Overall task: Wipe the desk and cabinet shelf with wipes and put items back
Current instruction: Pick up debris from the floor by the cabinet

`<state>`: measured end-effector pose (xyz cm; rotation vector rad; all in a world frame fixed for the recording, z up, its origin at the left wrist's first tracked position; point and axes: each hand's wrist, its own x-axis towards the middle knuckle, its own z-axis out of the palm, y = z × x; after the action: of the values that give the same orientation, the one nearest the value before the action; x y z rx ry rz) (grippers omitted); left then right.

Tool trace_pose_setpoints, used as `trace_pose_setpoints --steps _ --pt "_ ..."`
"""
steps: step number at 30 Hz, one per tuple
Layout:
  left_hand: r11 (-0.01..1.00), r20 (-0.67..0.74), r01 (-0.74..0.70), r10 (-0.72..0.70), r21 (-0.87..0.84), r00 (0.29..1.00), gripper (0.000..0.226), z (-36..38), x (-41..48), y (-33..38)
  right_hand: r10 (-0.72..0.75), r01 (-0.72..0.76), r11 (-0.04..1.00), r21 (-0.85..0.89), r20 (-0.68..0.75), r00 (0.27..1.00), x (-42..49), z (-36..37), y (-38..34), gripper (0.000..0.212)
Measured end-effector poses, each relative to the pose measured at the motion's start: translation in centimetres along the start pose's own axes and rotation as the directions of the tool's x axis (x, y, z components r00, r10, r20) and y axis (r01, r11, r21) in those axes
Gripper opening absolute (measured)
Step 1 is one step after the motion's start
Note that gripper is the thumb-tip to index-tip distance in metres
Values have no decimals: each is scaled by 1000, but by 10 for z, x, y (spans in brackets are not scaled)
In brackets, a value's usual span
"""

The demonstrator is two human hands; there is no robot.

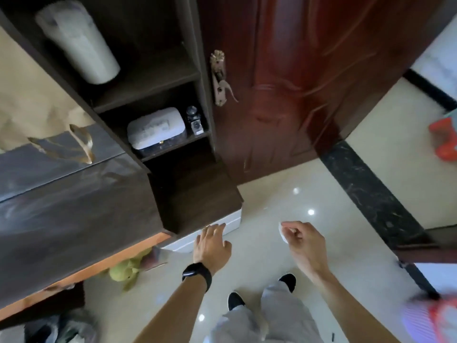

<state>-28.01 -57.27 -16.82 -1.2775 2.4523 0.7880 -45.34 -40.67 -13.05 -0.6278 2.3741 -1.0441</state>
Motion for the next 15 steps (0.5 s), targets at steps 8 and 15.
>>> trace_pose_setpoints --steps 8,15 --pt "860 225 -499 469 102 854 57 40 -25 163 279 -240 959 153 -338 899 -108 -94 77 12" --pt "653 364 -744 665 139 652 55 103 -60 305 473 -351 881 318 -547 691 -180 -175 165 17"
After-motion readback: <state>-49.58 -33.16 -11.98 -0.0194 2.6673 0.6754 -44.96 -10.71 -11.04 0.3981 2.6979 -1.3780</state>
